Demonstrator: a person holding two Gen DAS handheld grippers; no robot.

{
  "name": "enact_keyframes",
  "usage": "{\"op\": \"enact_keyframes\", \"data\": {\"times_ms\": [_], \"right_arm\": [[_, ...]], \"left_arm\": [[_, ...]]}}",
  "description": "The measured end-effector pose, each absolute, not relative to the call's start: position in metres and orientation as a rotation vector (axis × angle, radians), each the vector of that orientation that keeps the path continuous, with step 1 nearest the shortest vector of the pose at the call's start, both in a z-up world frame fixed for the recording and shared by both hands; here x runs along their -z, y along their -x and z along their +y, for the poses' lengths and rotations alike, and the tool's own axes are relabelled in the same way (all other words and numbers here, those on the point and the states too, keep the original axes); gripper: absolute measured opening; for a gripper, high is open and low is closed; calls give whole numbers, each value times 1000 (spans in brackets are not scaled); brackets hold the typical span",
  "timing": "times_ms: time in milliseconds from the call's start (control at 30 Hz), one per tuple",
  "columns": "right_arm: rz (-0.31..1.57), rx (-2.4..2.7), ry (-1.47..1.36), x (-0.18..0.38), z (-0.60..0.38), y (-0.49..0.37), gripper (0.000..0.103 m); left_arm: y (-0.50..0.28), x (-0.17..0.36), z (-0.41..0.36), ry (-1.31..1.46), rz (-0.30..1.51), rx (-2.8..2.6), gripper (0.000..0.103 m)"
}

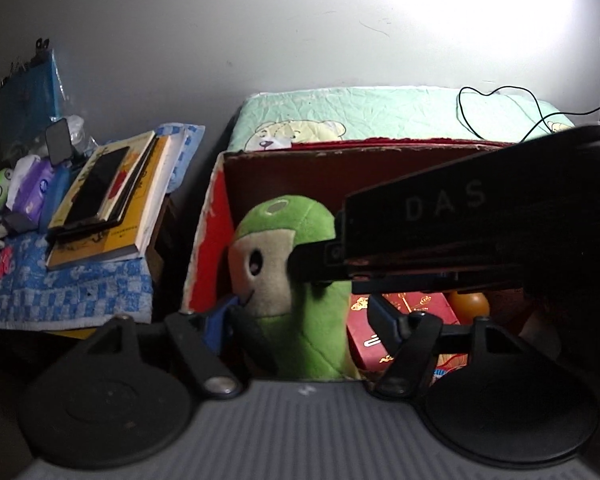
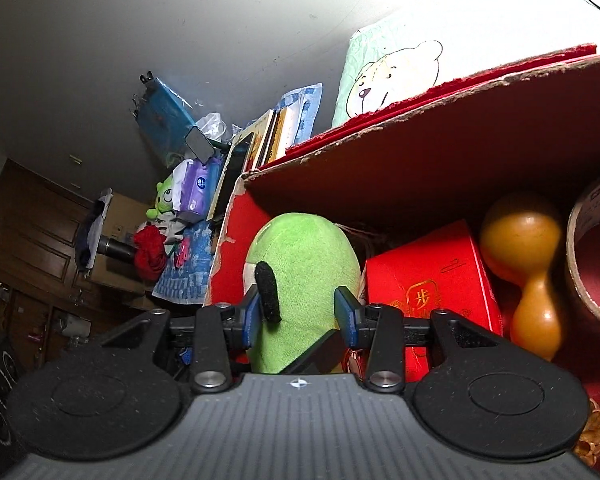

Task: Organize objects
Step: 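Lift the green plush doll with both grippers and carry it into the red box, then open both grippers to release the green plush doll and withdraw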

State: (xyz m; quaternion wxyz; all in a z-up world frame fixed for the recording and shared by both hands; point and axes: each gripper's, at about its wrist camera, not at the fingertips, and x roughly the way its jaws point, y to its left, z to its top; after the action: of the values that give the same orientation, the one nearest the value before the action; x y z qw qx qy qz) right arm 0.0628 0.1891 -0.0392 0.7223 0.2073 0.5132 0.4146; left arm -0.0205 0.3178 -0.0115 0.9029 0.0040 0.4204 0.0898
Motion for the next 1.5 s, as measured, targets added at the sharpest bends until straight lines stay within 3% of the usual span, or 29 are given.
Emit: {"op": "enact_keyframes", "data": {"times_ms": [467, 900, 1500], "right_arm": [[1114, -913, -462, 35, 179, -64, 53], [1073, -903, -463, 25, 147, -57, 56], [929, -817, -452, -12, 27, -38, 57]], "left_arm": [[29, 1, 312, -25, 854, -218, 89], [40, -17, 283, -9, 841, -238, 91], [35, -36, 173, -38, 882, -243, 92]]}}
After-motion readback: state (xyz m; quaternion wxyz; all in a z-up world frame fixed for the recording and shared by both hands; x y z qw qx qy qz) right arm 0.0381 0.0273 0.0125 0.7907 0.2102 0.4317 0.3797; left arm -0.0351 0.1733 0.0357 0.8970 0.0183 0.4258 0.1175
